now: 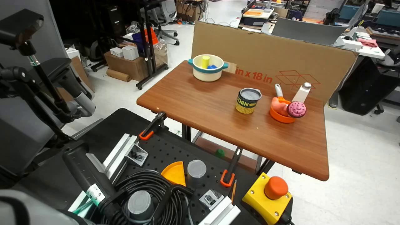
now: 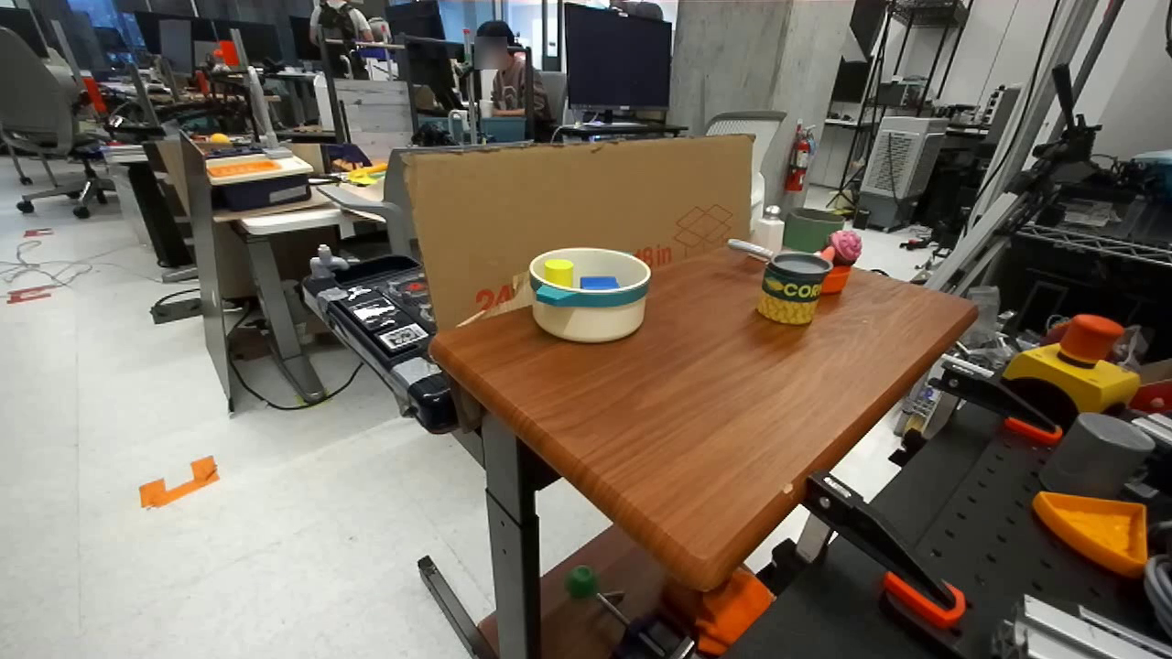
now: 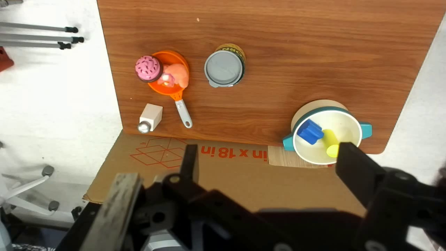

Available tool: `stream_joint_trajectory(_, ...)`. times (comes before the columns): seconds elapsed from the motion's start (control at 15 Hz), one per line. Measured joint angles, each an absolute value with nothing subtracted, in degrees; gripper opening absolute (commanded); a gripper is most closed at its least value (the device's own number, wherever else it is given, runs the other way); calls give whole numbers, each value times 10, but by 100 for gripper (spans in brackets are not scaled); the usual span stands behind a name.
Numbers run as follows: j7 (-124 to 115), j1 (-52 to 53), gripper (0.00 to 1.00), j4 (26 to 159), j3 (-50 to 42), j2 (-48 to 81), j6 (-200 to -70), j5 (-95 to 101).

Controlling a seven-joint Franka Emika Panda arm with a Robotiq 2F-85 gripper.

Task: Uncover the can and put the pink ball inside and the red plush to the white bowl

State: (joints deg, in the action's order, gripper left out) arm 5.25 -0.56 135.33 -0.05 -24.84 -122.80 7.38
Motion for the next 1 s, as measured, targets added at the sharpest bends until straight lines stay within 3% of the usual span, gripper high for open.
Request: stream_joint_trajectory(1.0, 47, -6, 100, 1352, -1, -242, -1224, 74)
